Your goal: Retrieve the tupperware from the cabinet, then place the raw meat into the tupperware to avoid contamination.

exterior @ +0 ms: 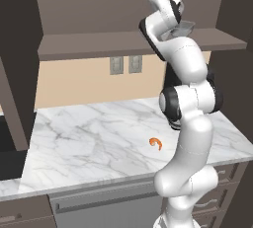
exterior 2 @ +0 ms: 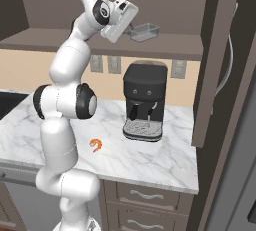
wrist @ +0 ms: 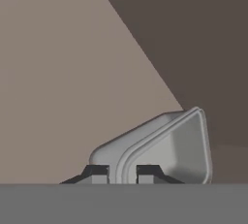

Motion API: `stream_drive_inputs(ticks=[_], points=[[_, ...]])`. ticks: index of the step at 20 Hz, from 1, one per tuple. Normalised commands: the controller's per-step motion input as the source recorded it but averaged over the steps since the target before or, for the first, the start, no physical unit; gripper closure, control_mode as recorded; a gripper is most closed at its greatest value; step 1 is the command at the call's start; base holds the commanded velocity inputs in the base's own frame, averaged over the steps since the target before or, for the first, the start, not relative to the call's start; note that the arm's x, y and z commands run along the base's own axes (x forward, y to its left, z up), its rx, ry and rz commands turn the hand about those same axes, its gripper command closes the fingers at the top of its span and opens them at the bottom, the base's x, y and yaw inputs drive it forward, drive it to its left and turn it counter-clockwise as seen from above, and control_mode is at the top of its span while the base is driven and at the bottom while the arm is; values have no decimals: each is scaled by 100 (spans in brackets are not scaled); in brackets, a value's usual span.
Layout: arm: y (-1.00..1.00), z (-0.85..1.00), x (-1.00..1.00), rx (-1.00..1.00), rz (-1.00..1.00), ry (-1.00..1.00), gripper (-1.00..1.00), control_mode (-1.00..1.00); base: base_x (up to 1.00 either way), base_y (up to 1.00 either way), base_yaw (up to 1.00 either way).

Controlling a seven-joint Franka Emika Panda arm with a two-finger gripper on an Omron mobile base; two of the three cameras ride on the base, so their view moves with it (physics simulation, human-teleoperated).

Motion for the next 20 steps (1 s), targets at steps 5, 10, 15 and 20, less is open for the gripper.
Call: stream_drive_inputs(ticks=[5, 10, 15, 20], points=[[0, 0, 0, -6, 0, -16, 100, -100, 0, 0, 0], [0, 0, 0, -8, 0, -13, 100, -100, 0, 0, 0], [3, 0, -2, -8, 0, -9, 100, -100, 0, 0, 0], [4, 5, -4, -6, 0, -8, 100, -100, 0, 0, 0]])
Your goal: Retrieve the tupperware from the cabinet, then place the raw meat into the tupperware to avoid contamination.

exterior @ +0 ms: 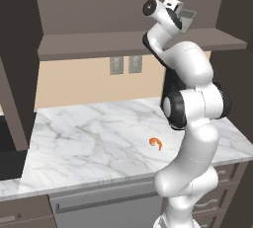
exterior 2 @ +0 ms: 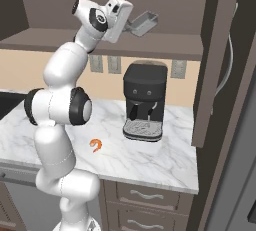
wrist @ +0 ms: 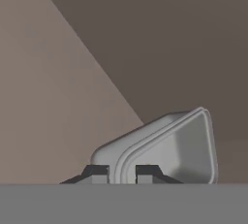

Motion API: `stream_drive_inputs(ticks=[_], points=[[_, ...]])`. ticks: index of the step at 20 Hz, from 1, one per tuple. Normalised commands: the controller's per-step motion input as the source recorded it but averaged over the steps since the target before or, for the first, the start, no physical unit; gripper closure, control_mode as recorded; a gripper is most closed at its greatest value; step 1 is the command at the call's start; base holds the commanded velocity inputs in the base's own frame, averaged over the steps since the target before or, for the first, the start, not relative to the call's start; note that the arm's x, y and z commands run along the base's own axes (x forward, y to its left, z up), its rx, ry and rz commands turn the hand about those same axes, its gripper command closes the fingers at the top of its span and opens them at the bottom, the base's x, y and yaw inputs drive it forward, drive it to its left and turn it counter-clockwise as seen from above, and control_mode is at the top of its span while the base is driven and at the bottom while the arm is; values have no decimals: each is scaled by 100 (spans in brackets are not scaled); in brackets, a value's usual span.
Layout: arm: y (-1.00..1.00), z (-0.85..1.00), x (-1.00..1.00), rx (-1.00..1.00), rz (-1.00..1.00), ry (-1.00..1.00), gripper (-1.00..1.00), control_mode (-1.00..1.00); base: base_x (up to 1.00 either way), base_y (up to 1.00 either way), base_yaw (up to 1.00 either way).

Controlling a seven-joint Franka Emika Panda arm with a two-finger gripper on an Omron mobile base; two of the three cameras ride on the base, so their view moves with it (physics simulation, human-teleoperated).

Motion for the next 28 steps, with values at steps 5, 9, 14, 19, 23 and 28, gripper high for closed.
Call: stream_drive_inputs(ticks=[5, 9, 14, 19, 23, 28], points=[[6, 7, -13, -4, 0, -6, 100, -100, 0, 0, 0], [21, 3, -23, -3, -2, -1, 100, -100, 0, 0, 0], [30, 11, -33, -4, -2, -3, 100, -100, 0, 0, 0], [31, 9, -40, -4, -2, -3, 100, -100, 0, 0, 0], [31, 1, -45, -2, -3, 0, 100, -100, 0, 0, 0], [31, 0, -50, 0, -3, 0, 100, -100, 0, 0, 0]])
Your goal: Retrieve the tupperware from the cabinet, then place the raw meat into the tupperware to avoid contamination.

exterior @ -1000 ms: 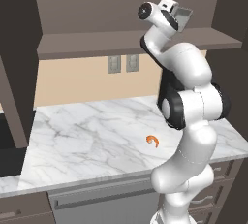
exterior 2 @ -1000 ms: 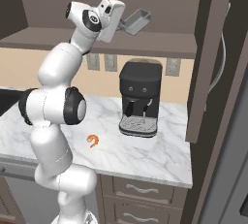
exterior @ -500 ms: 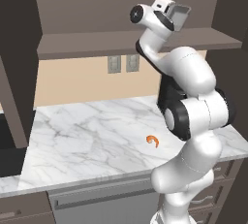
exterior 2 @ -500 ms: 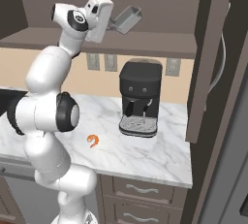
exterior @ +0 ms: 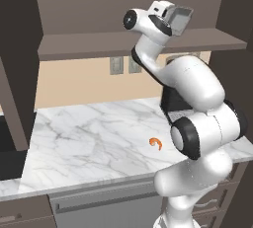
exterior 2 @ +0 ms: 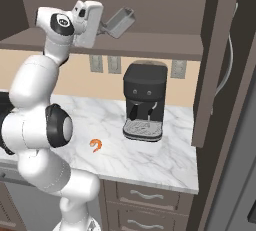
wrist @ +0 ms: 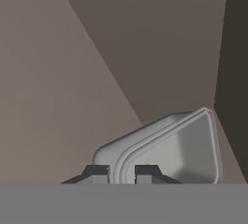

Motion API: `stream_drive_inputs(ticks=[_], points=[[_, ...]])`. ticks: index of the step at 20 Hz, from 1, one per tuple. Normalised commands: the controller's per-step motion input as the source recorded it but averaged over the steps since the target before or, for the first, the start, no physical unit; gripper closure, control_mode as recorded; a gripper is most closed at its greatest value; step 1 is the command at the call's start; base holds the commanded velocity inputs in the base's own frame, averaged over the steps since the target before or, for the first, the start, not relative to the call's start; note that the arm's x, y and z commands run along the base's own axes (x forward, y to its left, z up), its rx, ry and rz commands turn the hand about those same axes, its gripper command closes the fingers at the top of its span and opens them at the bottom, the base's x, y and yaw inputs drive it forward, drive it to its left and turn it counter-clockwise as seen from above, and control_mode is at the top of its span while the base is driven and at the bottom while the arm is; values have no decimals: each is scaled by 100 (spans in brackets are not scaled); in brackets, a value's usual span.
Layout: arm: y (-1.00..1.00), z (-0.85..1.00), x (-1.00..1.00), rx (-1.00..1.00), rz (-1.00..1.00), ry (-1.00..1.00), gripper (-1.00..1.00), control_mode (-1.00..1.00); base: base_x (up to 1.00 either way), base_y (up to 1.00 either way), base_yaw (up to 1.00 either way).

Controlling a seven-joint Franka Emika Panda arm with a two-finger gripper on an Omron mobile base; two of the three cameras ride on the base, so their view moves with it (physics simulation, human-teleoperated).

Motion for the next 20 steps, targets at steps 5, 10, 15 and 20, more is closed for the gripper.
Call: stream_drive_inputs(ticks=[5, 10, 15, 20], points=[[35, 0, -61, 0, -2, 0, 100, -100, 0, 0, 0], [37, 0, -71, 0, -1, 0, 100, -100, 0, 0, 0], [36, 0, -76, 0, -1, 0, 100, -100, 0, 0, 0], [28, 0, -83, 0, 0, -2, 100, -100, 0, 0, 0]])
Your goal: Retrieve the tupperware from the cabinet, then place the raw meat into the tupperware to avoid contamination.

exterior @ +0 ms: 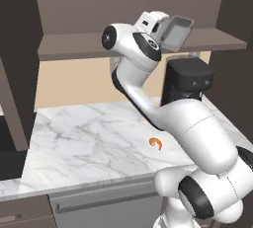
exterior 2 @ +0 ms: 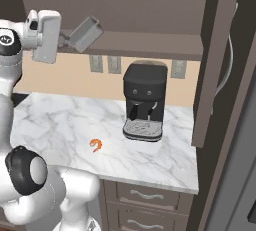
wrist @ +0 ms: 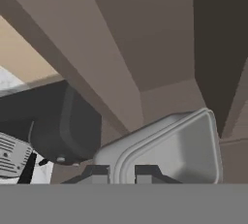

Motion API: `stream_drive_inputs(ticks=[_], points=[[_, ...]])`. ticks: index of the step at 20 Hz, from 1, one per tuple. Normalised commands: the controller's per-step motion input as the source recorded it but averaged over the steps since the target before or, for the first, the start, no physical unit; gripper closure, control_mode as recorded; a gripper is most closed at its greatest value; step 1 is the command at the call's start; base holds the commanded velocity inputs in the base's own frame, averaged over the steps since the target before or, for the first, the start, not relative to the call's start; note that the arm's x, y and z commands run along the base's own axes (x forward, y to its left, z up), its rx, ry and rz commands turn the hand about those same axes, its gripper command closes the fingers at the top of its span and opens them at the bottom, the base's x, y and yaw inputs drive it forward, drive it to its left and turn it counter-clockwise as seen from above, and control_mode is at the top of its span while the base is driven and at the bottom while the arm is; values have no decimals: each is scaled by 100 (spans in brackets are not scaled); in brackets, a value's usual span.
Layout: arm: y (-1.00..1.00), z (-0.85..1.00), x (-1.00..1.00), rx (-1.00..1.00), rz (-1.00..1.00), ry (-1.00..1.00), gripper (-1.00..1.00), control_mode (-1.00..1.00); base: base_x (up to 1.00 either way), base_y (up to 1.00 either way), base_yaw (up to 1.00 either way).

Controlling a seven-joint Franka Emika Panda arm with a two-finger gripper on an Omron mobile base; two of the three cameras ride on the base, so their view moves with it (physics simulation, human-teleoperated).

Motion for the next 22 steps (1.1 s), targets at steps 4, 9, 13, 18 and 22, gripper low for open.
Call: stream_drive_inputs(ticks=[4, 9, 13, 18, 22], points=[[23, 0, -83, 0, 0, -1, 100, -100, 0, 0, 0], [23, 0, -77, 0, 0, 0, 100, -100, 0, 0, 0], [22, -12, -63, 0, -1, 0, 100, -100, 0, 0, 0], [21, -20, -57, 0, -1, 0, 100, -100, 0, 0, 0], [17, -24, -29, 0, -3, 0, 100, -100, 0, 0, 0]])
